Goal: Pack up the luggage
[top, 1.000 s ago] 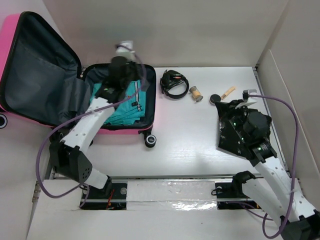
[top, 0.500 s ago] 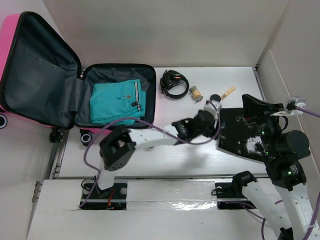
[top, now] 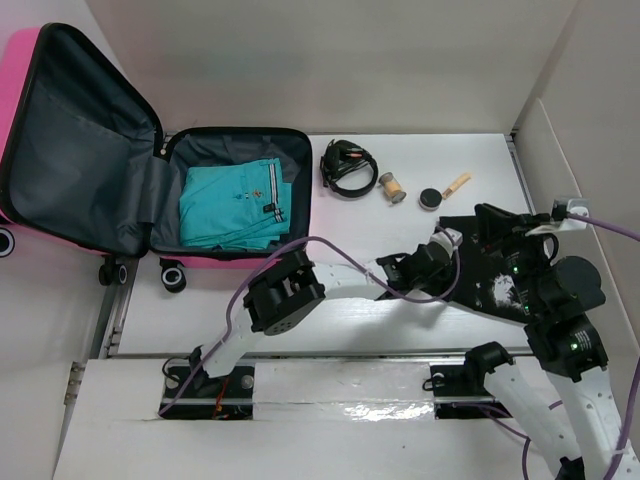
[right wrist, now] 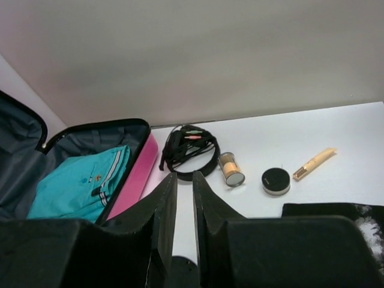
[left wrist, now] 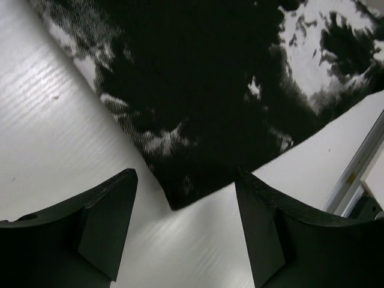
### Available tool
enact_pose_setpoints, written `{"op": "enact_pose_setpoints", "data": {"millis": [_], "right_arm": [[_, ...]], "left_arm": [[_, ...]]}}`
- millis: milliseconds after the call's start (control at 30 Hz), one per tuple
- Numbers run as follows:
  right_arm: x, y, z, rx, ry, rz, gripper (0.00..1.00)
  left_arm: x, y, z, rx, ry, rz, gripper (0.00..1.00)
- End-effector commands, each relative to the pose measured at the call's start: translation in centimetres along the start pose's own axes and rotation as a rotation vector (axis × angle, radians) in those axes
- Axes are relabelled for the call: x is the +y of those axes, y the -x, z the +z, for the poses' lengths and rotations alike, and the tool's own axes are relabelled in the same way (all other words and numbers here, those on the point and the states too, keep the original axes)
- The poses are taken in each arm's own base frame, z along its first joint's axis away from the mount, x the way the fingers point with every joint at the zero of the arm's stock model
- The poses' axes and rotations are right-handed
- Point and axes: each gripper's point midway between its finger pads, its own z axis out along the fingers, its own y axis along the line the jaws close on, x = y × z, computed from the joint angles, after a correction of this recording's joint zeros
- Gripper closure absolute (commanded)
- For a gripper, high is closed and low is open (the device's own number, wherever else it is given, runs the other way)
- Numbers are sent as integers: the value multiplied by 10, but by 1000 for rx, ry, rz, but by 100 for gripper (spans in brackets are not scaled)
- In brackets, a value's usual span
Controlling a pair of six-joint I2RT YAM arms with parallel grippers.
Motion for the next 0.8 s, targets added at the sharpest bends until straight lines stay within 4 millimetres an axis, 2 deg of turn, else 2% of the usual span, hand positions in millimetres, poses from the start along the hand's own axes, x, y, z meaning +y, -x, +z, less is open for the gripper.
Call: {"op": "enact_pose_setpoints", "data": {"millis": [0, 67, 100, 133, 167, 200, 233, 267, 300, 333, 367, 400, 433, 500, 533, 567, 600, 633, 700, 767], "right_arm": [[4, -5, 3, 18, 31, -20, 77], [4, -8, 5, 28, 33, -23, 77], [3, -10, 6, 33, 28, -22, 77], [3, -11, 7, 38, 27, -24, 77], [2, -13, 8, 42, 24, -28, 77], [2, -13, 9, 43, 24, -28, 77], [2, -14, 11, 43, 24, -31, 77], [2, -16, 12, 44, 22, -31, 76], [1, -20, 13, 53, 24, -32, 76], [3, -20, 15, 46, 34, -28, 76], [4, -25, 19, 58, 37, -26, 75], [6, -29, 21, 69, 53, -25, 75], [7, -33, 25, 73, 61, -20, 75], [11, -44, 32, 108, 84, -18, 74], [12, -47, 34, 111, 91, -18, 74], [13, -50, 36, 123, 96, -14, 73], [14, -53, 39, 128, 100, -8, 73], [15, -52, 41, 118, 103, -2, 73], [20, -60, 43, 137, 135, 10, 72], [19, -65, 44, 146, 135, 9, 71]], "left_arm": [[-14, 30, 7, -80, -55, -21, 37], [-9, 34, 14, -85, -69, -27, 50], [-9, 33, 16, -82, -66, -25, 80], [-7, 33, 18, -65, -81, -29, 92], [-4, 29, 17, -49, -72, -25, 100], [3, 30, 15, -49, -61, -30, 100], [16, 19, 12, -24, -36, -31, 100], [27, 39, -2, -62, -17, -45, 100], [39, 43, -11, -74, 3, -63, 100], [67, 24, -19, -53, 66, -78, 100], [71, 51, -41, -125, 58, -99, 100], [100, 59, -51, -142, 100, -135, 100], [117, 60, -67, -152, 134, -149, 100], [152, 63, -84, -156, 229, -165, 100], [178, 77, -100, -190, 298, -176, 100], [202, 77, -110, -188, 388, -185, 100], [217, 83, -118, -195, 432, -195, 83], [237, 100, -132, -234, 479, -223, 68], [249, 115, -147, -282, 516, -228, 31], [246, 132, -167, -356, 533, -239, 26]]}}
